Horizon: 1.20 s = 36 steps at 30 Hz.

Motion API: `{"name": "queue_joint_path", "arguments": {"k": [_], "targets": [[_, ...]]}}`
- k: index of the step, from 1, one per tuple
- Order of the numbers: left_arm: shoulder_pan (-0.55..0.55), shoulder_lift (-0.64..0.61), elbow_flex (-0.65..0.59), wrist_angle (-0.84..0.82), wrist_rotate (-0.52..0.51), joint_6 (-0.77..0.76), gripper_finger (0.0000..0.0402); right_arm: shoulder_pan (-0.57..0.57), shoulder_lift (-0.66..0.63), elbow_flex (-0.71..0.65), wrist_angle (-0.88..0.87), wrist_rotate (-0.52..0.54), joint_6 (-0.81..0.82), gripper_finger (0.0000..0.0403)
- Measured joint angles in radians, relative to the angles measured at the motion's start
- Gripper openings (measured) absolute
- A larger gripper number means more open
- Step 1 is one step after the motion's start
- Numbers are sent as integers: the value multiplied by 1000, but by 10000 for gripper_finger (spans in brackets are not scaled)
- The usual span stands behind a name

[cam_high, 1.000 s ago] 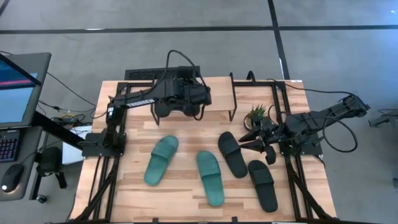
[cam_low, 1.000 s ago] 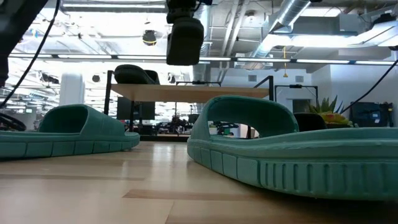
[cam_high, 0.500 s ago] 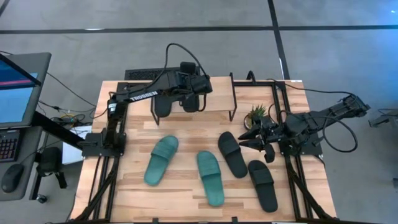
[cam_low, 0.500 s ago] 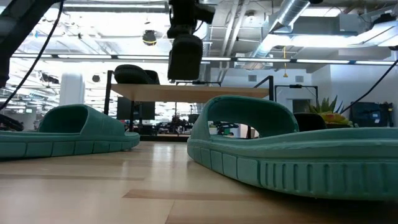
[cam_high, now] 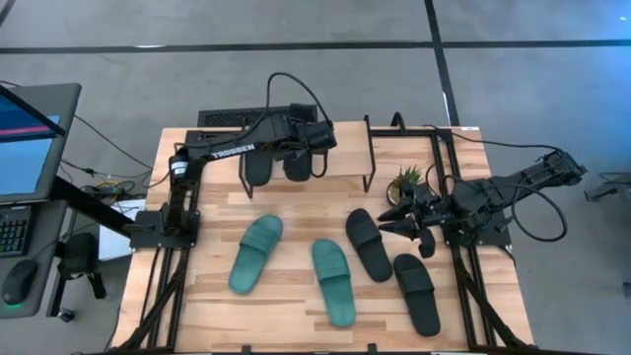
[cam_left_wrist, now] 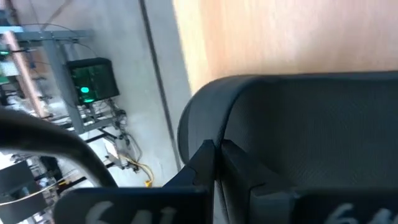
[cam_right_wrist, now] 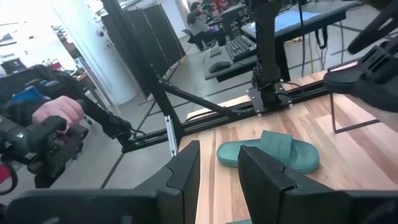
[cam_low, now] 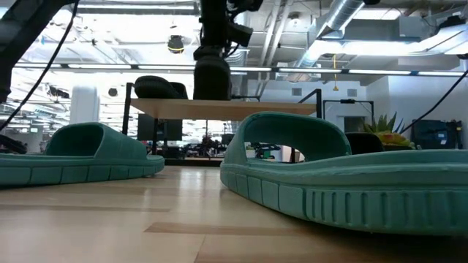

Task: Pick and place slides into the shelf
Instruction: Put the black slide on the shelf

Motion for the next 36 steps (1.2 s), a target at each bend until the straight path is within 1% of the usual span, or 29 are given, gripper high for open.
{"name": "queue_joint_path", "arguments": {"k": [8, 16, 22, 30, 36], "targets": [[23, 0, -5, 2, 42, 0, 0, 0, 0, 0, -1, 11, -1, 98], [45, 0, -5, -32, 83, -6, 0, 0, 0, 0, -1, 33, 0, 98], [65, 0, -5, -59, 125, -37, 0, 0, 0, 0, -1, 33, 0, 98], [80, 0, -5, -89, 133, -47, 0, 0, 0, 0, -1, 37, 0, 98], [98, 0, -3, -128, 180, -96, 0, 0, 0, 0, -1, 46, 0, 98]]}}
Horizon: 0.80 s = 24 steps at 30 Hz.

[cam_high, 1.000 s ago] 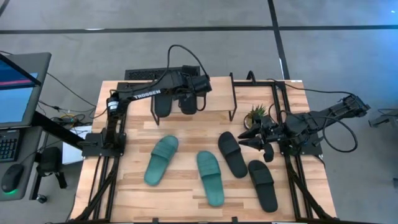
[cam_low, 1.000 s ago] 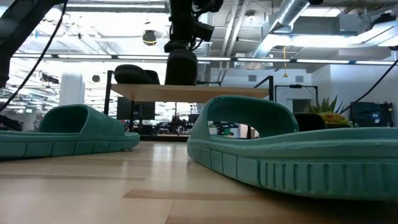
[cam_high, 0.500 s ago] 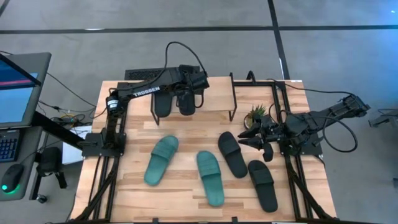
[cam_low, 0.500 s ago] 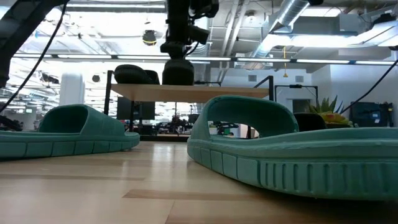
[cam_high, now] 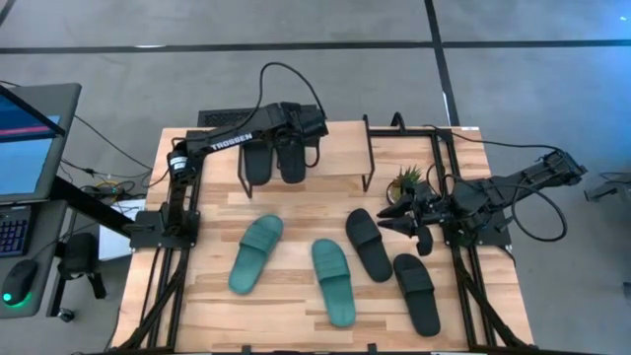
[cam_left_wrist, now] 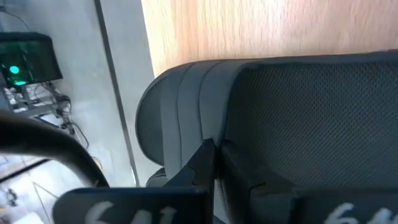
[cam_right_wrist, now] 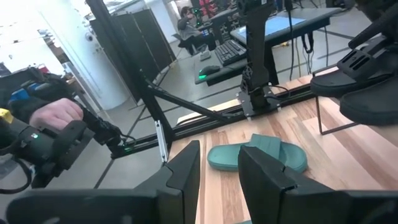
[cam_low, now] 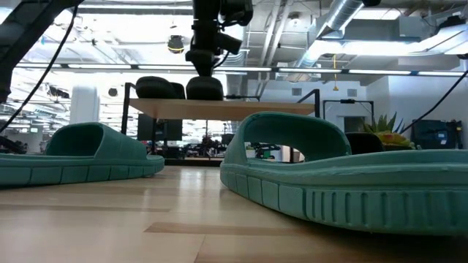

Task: Pick and place slides into the shelf
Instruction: Put the black slide on the shelf

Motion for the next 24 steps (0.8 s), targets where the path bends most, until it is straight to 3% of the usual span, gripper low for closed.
{"name": "queue_joint_path", "arguments": {"k": [12, 24], "targets": [[-4, 0, 0, -16, -19, -12, 3, 0, 0, 0, 0, 14, -1, 98], [-11, 0, -1, -24, -37, -1, 68, 0, 0, 0, -6, 13, -3, 98]]}}
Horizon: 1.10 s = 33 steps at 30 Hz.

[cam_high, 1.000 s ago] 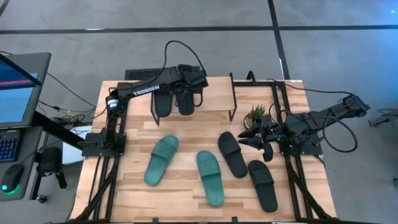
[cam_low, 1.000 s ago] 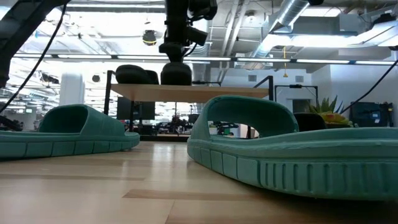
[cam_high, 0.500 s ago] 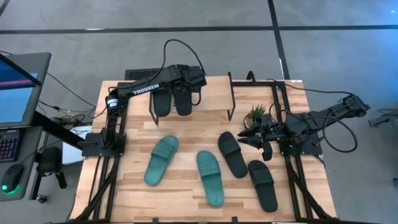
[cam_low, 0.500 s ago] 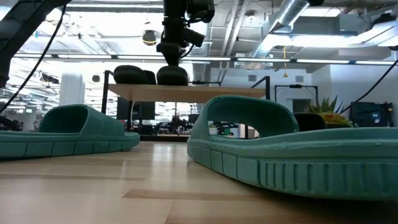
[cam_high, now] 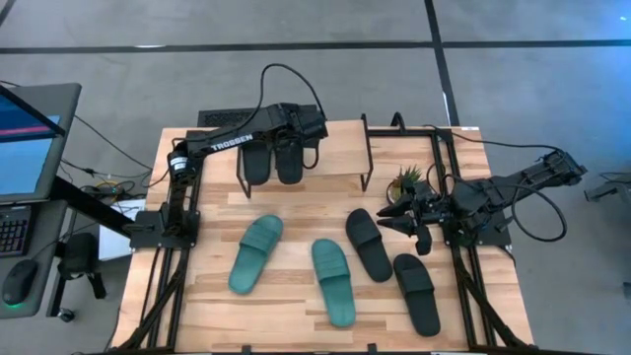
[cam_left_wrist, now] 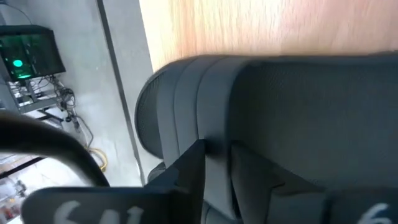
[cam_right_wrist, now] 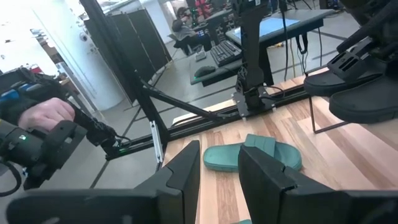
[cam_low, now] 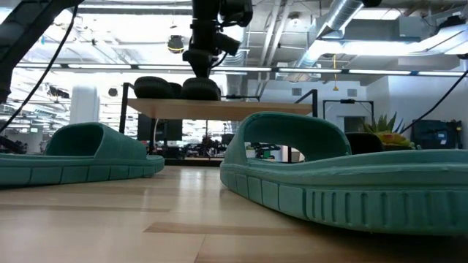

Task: Pick and place slides into the shelf
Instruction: Put the black slide on the shelf

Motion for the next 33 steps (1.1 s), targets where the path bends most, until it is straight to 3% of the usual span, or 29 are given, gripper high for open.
{"name": "queue_joint_path", "arguments": {"k": [7, 33], "targets": [[0, 0, 0, -57, -25, 18, 86, 0, 0, 0, 0, 0, -16, 98], [-55, -46, 5, -103, -20, -39, 87, 0, 0, 0, -1, 0, -24, 98]]}}
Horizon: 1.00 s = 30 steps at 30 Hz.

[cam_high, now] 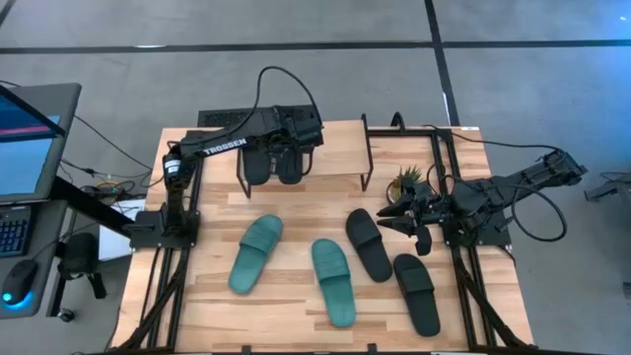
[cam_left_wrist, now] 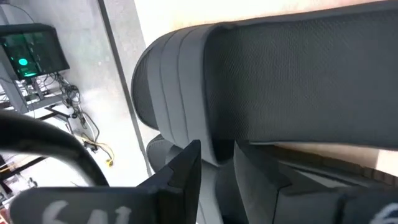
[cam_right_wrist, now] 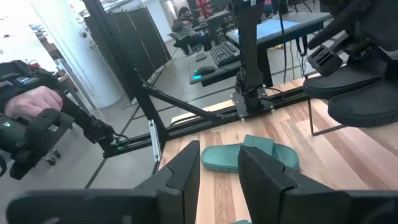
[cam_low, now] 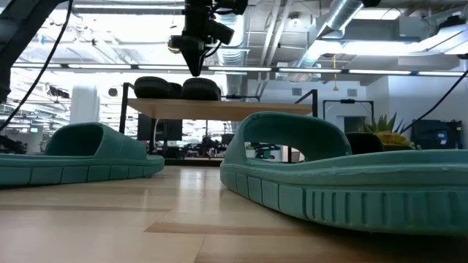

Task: Pick and place slides into the shelf
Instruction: Put the black slide on the shelf

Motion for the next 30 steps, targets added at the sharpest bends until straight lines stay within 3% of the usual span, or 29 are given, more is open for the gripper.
{"name": "queue_joint_path", "arguments": {"k": [17, 30], "targets": [[-107, -162, 0, -4, 28, -159, 87, 0, 0, 0, -8, 0, 0, 98], [-352, -369, 1, 51, -28, -410, 87, 0, 0, 0, -26, 0, 0, 98]]}}
